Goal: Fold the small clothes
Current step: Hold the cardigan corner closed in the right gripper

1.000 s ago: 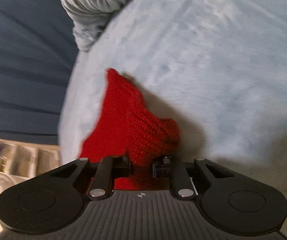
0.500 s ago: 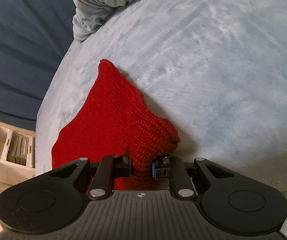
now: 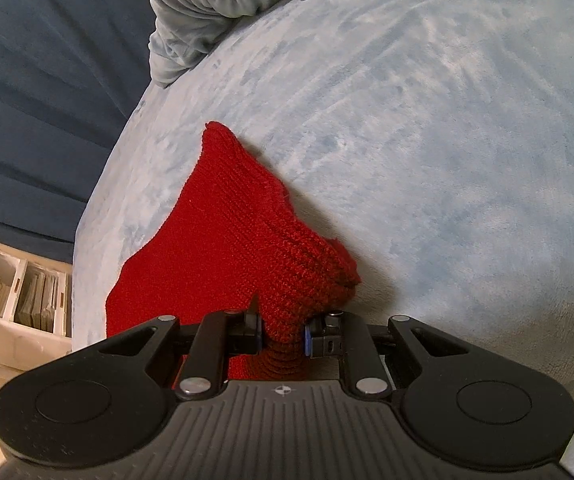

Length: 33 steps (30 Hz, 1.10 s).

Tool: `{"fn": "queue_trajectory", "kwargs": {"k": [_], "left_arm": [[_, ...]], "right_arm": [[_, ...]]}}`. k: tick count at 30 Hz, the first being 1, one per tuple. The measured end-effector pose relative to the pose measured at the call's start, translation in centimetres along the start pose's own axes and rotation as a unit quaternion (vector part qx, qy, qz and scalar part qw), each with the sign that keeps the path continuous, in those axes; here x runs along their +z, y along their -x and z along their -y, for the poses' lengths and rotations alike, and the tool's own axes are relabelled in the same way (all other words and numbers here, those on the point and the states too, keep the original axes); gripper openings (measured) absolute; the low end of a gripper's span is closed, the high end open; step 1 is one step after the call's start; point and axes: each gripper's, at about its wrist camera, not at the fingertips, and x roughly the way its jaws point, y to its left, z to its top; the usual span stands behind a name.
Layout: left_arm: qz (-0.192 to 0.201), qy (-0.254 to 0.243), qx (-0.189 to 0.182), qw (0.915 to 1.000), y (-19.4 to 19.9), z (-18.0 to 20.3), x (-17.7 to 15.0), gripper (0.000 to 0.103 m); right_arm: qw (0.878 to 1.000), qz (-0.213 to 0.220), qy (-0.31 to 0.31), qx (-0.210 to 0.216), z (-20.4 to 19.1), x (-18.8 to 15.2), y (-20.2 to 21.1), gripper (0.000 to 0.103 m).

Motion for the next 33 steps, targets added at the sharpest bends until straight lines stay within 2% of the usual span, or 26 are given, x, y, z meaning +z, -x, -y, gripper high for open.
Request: {"fn": "queue_trajectory", "kwargs": {"k": [6, 23, 29, 31, 33], "left_arm": [[-0.002, -0.006, -0.002, 1.0, -1.1, 0.2, -0.3, 0.103], [0.004, -0.013, -0.002, 0.9999, -1.5, 1.0, 0.5, 0.103], [0.0, 0.006, 0.005, 1.0, -0.9, 0.9, 0.8, 0.103], [0.014, 0.029, -0.014, 0.9994, 0.0, 0.5, 1.3, 0.103], [0.019, 0.022, -0.021, 0.9994, 0.3, 0.8, 1.7, 0.103]], "right_arm": [[1.0, 0.004, 0.011, -0.008, 0.0, -0.2, -0.4, 0.019], [1.0, -0.002, -0.007, 0.003, 1.3, -0.2, -1.0, 0.021], [1.0, -0.008, -0.003, 0.001, 0.1, 0.2, -0.4, 0.02], [1.0, -0.007, 0.013, 0.004, -0.6, 0.5, 0.1, 0.019], [1.0, -0.011, 0.018, -0.001, -0.7, 0.7, 0.0, 0.019]]}}
